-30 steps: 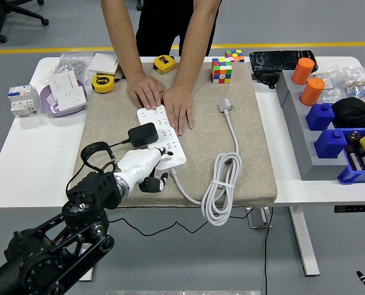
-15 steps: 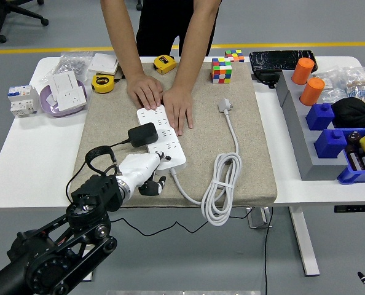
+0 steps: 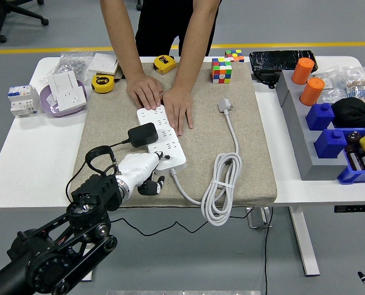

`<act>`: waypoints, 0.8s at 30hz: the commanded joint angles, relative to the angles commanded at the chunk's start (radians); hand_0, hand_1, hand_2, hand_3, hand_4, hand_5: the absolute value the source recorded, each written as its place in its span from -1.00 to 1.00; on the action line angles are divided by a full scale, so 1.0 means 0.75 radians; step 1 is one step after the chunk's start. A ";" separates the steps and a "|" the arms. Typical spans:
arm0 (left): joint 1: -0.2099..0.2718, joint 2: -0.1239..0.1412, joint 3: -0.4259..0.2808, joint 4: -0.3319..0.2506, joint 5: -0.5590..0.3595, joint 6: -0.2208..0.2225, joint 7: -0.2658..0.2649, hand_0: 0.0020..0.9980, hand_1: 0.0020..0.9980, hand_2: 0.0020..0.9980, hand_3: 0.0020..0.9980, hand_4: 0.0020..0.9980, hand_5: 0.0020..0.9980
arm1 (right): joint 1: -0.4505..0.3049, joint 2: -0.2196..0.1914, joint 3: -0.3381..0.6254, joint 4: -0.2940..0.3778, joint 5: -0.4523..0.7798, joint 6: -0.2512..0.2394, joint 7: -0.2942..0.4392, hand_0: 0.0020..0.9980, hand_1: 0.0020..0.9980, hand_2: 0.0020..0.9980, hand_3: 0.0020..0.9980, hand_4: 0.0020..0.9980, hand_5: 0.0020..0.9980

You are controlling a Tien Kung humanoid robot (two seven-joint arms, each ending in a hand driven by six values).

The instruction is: Pick up the plug,place it near the board,insert it into the board,press the button

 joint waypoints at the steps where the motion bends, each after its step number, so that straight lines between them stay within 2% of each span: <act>1: -0.001 -0.001 0.000 0.006 0.001 0.006 -0.003 -0.71 -0.88 -0.69 0.73 -0.13 -0.67 | 0.000 0.000 0.000 0.000 0.000 0.000 0.000 0.78 0.75 0.66 0.70 1.00 1.00; 6: 0.000 -0.003 -0.002 0.026 0.013 -0.003 0.000 -0.71 -0.88 -0.69 0.73 -0.13 -0.67 | 0.003 0.001 -0.002 0.000 0.004 0.000 0.001 0.78 0.75 0.66 0.70 1.00 1.00; 12: -0.001 0.003 0.000 0.010 0.021 -0.011 0.003 -0.71 -0.88 -0.69 0.72 -0.13 -0.67 | 0.001 0.002 0.006 0.000 -0.001 0.000 -0.001 0.78 0.75 0.66 0.70 1.00 1.00; 18: 0.007 0.014 -0.031 -0.090 0.048 0.004 -0.010 -0.71 -0.88 -0.69 0.68 -0.13 -0.67 | 0.006 0.003 0.005 0.000 0.003 -0.001 0.000 0.78 0.75 0.66 0.70 1.00 1.00; 19: 0.017 0.016 -0.047 -0.128 0.053 0.020 -0.025 -0.68 -0.85 -0.67 0.54 -0.13 -0.68 | 0.006 0.003 0.004 0.000 0.004 -0.001 0.001 0.78 0.75 0.66 0.70 1.00 1.00; 20: 0.031 0.015 -0.068 -0.158 0.045 0.045 -0.058 -0.68 -0.85 -0.67 0.54 -0.13 -0.68 | 0.006 0.003 0.005 0.000 0.004 -0.001 0.000 0.78 0.75 0.66 0.70 1.00 1.00; 24: 0.104 0.003 -0.166 -0.268 -0.119 0.216 -0.282 -0.68 -0.85 -0.67 0.54 -0.13 -0.68 | 0.003 0.005 0.008 0.000 0.004 -0.001 -0.001 0.78 0.75 0.66 0.70 1.00 1.00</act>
